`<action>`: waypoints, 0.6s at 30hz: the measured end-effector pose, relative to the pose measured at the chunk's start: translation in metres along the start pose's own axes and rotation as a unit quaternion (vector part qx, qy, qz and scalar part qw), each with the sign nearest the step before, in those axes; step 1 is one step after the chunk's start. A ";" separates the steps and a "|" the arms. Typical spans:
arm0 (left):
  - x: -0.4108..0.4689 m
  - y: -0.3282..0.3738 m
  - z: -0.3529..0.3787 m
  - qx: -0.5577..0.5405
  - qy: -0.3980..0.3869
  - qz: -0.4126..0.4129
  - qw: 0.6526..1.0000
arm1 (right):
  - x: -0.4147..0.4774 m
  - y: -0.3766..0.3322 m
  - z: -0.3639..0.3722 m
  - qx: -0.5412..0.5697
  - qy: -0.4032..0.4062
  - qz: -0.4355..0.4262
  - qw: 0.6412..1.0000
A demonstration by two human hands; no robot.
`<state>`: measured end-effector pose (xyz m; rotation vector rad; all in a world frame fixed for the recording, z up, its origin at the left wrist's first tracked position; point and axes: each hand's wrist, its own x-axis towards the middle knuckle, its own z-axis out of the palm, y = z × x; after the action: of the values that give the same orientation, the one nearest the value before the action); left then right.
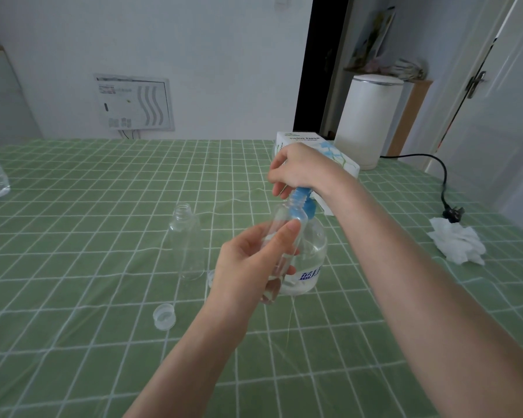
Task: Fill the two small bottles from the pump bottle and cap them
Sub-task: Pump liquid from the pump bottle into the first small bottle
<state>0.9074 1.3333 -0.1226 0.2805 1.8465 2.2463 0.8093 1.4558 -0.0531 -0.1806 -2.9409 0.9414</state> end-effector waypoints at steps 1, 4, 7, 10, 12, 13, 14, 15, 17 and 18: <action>0.000 0.000 0.000 0.000 0.001 -0.002 1.000 | 0.000 0.001 0.002 -0.006 0.000 0.005 1.000; -0.001 -0.001 0.001 -0.003 0.004 -0.010 1.000 | 0.000 0.003 0.005 -0.014 -0.010 0.017 1.000; -0.001 -0.002 0.000 -0.003 0.006 -0.010 1.000 | 0.000 0.004 0.005 -0.015 -0.002 0.011 1.000; -0.001 -0.001 0.001 0.001 0.005 -0.005 1.000 | -0.002 0.002 0.003 -0.011 0.010 0.005 1.000; -0.001 0.000 0.002 0.003 0.003 0.001 1.000 | -0.002 0.000 -0.001 -0.012 0.018 -0.003 1.000; -0.001 0.000 0.002 0.003 0.001 0.004 1.000 | -0.001 -0.001 -0.004 -0.011 0.025 -0.008 1.000; -0.002 0.000 0.002 0.001 0.000 0.006 1.000 | -0.001 -0.002 -0.005 -0.008 0.031 -0.011 0.999; -0.002 0.000 0.002 -0.001 -0.001 0.007 1.000 | -0.001 -0.003 -0.006 -0.005 0.033 -0.012 0.999; -0.003 0.000 0.003 -0.006 -0.001 0.007 1.000 | -0.001 -0.003 -0.005 0.001 0.023 -0.006 1.000; -0.003 0.000 0.002 -0.007 0.000 0.008 1.000 | -0.001 -0.004 -0.004 0.001 0.018 -0.002 1.000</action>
<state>0.9106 1.3347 -0.1225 0.2943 1.8342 2.2682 0.8102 1.4550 -0.0475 -0.1907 -2.9075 0.9297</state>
